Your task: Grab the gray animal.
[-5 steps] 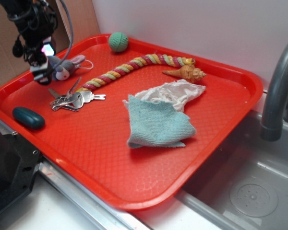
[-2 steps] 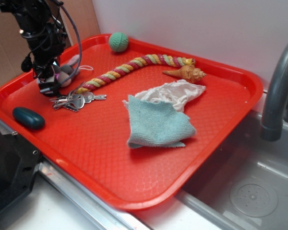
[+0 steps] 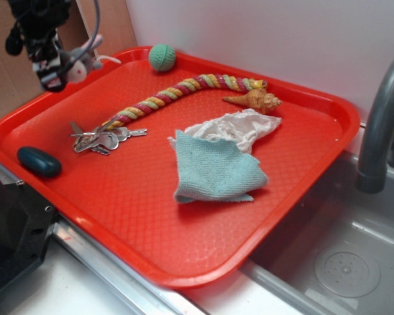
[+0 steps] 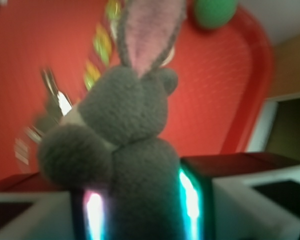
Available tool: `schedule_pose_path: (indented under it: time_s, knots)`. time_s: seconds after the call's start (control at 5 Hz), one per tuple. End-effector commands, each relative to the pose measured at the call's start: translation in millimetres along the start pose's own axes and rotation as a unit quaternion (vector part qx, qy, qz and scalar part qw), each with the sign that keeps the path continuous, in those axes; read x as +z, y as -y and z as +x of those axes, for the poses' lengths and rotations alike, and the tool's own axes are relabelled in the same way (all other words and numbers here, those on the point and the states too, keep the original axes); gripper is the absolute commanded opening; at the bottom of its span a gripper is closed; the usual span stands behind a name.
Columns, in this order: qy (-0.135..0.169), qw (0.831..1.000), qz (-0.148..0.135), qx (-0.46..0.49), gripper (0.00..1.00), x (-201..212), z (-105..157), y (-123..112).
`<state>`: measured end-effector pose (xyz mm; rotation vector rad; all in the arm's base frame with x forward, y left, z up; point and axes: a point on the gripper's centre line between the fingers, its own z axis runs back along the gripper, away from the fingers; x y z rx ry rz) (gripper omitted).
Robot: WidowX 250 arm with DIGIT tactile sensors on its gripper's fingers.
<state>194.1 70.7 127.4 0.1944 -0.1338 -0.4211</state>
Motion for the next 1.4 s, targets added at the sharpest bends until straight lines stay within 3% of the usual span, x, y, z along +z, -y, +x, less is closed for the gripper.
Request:
schedule_pose_path:
  time_s: [0.0, 0.2, 0.4, 0.6, 0.8, 1.0, 1.2]
  knots:
    - [-0.035, 0.981, -0.077, 0.176, 0.00, 41, 52, 48]
    - [-0.058, 0.955, 0.030, 0.289, 0.00, 52, 47, 63]
    - [-0.022, 0.940, -0.021, 0.340, 0.00, 62, 40, 57]
    - [-0.002, 0.930, -0.046, 0.365, 0.00, 74, 40, 49]
    - [0.001, 0.918, -0.088, 0.388, 0.00, 85, 41, 31]
    - [-0.020, 0.909, -0.119, 0.399, 0.00, 74, 44, 21]
    - [-0.036, 0.912, -0.116, 0.392, 0.00, 72, 46, 24]
